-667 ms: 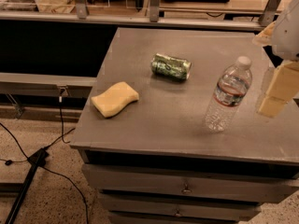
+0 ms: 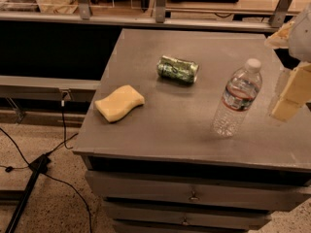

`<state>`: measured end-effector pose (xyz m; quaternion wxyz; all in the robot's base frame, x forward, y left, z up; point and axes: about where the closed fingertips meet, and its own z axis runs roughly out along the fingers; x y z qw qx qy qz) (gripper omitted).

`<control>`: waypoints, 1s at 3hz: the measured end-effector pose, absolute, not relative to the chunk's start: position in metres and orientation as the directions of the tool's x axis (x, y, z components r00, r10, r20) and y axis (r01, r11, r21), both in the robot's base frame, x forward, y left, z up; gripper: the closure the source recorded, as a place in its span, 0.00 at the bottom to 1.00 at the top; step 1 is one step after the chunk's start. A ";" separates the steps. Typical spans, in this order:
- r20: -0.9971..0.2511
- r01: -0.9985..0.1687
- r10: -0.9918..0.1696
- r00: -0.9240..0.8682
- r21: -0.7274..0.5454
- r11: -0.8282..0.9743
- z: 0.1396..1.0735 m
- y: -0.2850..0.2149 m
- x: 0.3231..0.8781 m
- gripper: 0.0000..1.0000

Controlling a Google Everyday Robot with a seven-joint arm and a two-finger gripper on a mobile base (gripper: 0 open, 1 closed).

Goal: Move water bottle near sponge

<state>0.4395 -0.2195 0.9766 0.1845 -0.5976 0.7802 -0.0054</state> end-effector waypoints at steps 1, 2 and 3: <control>-0.498 -0.928 -0.843 -0.204 -0.176 0.329 0.956 -0.242 0.450 0.00; -0.660 -0.927 -0.733 -0.165 -0.150 0.344 0.945 -0.246 0.452 0.00; -0.808 -0.930 -0.585 -0.074 -0.156 0.333 0.938 -0.236 0.448 0.00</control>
Offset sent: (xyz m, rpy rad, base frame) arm 0.0072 -0.0186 -0.0187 0.7894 -0.1138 0.0721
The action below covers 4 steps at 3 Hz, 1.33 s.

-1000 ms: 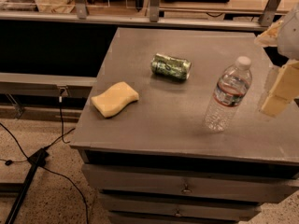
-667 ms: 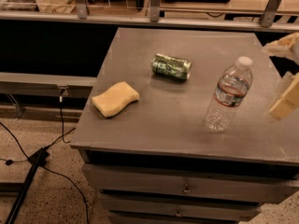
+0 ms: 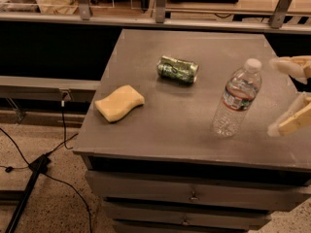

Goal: Move water bottle near sponge

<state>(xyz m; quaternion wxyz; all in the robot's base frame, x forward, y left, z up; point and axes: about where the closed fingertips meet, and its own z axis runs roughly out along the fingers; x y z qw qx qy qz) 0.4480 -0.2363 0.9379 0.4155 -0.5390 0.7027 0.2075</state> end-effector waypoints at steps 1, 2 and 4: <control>-0.931 -0.940 -0.360 0.057 -0.172 0.295 0.961 -0.206 0.440 0.00; -0.963 -0.951 -0.252 0.095 -0.162 0.263 0.979 -0.186 0.436 0.00; -0.946 -0.941 -0.323 0.040 -0.144 0.305 0.965 -0.195 0.457 0.00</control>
Offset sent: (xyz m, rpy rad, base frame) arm -0.0173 0.0658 0.0623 0.5070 -0.1477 0.1863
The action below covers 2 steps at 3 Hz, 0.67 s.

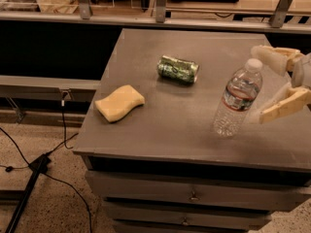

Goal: Move water bottle near sponge

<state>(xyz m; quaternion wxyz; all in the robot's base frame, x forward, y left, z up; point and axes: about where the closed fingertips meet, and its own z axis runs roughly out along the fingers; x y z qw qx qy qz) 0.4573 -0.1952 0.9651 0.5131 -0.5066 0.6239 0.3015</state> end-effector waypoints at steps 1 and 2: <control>-0.946 -0.937 -0.324 -0.012 -0.102 0.334 0.944 -0.208 0.466 0.00; -0.967 -0.945 -0.242 -0.075 -0.008 0.326 0.922 -0.206 0.467 0.00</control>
Offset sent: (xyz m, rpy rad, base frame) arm 0.0111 -0.0085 -0.0716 0.2452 0.2224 0.0152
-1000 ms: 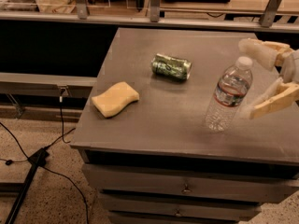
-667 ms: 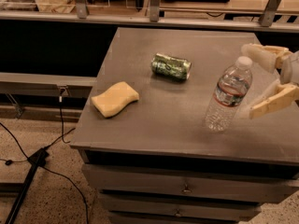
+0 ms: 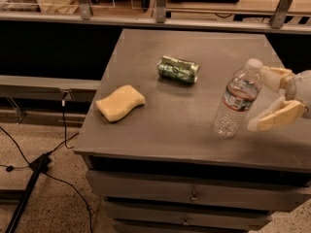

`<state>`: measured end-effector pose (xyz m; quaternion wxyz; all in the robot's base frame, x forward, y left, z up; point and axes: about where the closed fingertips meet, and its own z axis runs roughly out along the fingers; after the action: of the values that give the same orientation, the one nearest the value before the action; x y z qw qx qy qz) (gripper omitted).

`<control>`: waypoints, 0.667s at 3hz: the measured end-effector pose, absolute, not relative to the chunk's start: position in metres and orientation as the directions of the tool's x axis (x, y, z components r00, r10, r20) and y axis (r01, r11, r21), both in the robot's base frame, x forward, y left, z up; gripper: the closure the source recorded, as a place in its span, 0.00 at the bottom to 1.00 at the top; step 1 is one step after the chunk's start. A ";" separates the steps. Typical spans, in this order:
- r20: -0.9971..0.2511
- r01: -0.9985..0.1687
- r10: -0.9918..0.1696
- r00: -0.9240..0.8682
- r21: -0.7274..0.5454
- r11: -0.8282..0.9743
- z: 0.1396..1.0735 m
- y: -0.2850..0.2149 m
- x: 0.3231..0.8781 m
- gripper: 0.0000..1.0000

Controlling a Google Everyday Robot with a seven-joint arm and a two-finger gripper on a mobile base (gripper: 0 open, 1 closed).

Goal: Move water bottle near sponge

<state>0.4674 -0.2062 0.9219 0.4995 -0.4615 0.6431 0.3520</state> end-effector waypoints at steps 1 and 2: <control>-0.983 -0.959 -0.165 -0.085 0.036 0.282 0.916 -0.192 0.464 0.00; -0.991 -0.975 -0.129 -0.016 -0.013 0.222 0.919 -0.177 0.459 0.00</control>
Offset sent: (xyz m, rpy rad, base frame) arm -0.0169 0.0419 -0.0011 0.1552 -0.1507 0.1925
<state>0.4589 -0.1771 0.9185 0.5188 -0.4722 0.5847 0.4075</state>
